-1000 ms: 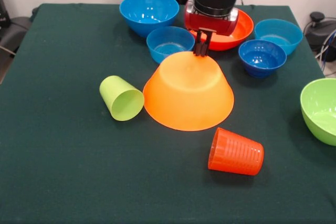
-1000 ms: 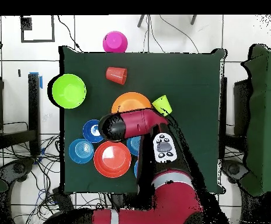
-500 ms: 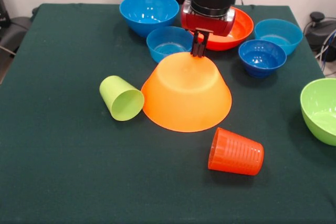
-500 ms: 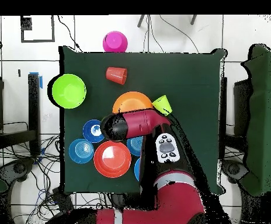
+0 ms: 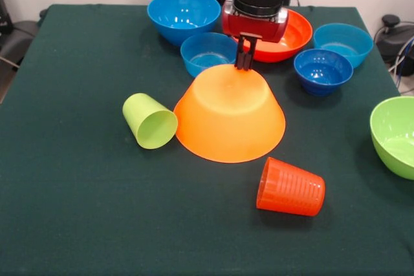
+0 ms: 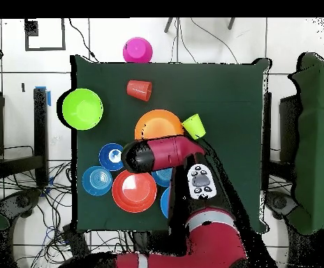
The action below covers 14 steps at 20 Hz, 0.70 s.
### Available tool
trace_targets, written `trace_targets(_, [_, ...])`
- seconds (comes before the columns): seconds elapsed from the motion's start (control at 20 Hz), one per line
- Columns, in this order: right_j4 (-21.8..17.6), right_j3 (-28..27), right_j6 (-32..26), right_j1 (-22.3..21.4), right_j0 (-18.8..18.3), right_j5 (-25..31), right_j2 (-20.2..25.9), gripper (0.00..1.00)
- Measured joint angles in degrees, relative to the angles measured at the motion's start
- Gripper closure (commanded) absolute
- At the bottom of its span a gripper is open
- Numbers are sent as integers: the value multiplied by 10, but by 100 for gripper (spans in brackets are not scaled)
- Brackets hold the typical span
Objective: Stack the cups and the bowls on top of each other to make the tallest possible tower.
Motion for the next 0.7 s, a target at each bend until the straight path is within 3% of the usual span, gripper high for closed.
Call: trace_targets(0.7, [0, 3, 0, -1, -5, -7, 0, 100])
